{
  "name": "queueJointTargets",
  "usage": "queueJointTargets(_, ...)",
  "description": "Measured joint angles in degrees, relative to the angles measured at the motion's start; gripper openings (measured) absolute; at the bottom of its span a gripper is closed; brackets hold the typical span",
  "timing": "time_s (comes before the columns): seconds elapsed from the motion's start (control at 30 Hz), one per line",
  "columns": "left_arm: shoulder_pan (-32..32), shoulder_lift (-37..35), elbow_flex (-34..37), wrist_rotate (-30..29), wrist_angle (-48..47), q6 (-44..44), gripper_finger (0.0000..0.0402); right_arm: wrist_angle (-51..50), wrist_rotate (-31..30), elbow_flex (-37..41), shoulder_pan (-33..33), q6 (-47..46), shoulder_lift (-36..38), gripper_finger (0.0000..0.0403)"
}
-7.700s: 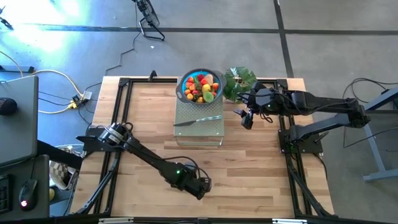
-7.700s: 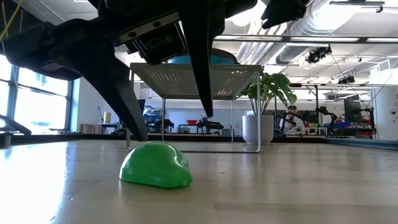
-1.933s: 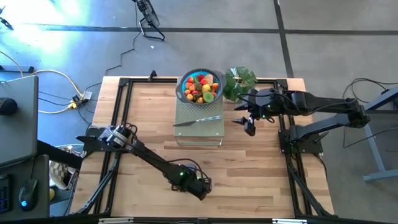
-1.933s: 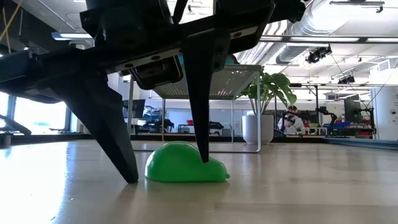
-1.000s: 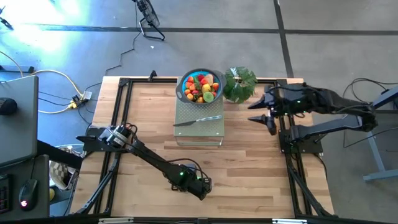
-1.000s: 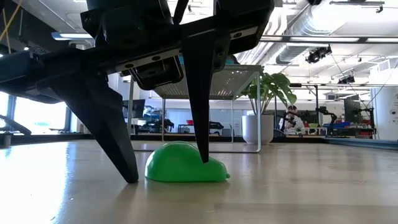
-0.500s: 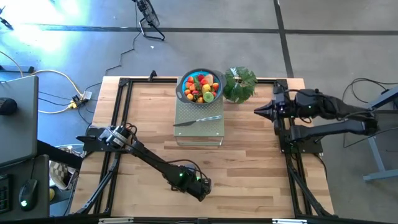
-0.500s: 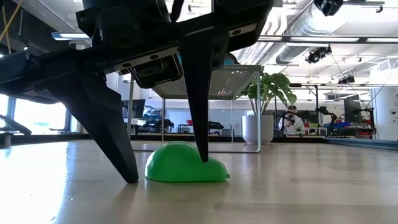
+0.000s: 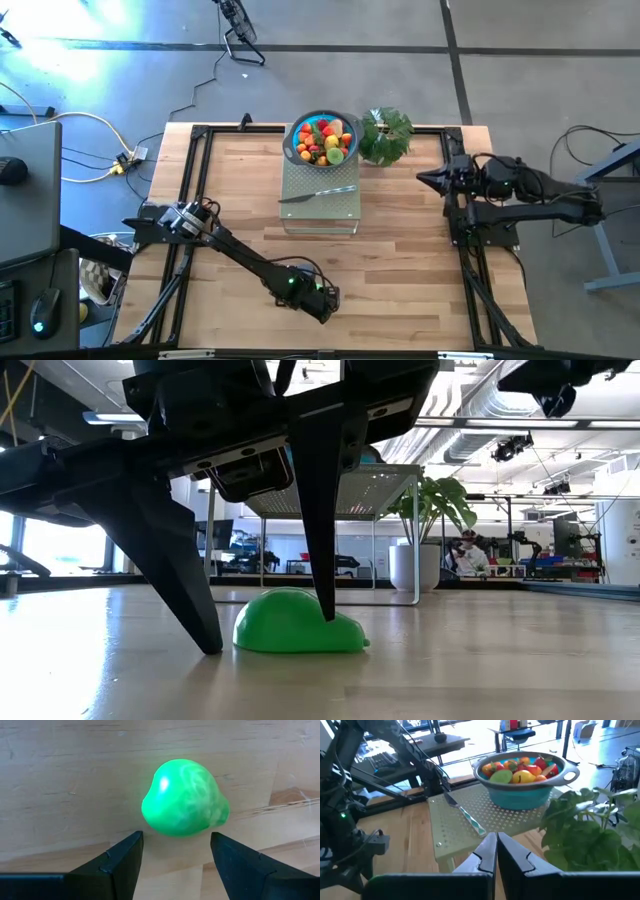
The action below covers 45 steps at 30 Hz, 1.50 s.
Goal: Pick & Place Fruit
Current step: Put the green pear in the blue bowl on the shelf
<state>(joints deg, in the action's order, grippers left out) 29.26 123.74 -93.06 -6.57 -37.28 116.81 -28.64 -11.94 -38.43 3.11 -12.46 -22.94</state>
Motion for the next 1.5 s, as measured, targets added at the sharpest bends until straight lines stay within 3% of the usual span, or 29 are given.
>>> queueJointTargets(0.23,0.0,0.0,0.0,0.0,0.1,0.0,0.023,2.5,0.0,3.0,0.0,0.2,2.3,0.0006)
queueJointTargets(1.5,0.0,0.0,0.0,-0.1,0.7,0.5,0.023,2.3,0.1,2.9,0.0,0.2,2.3,0.0006)
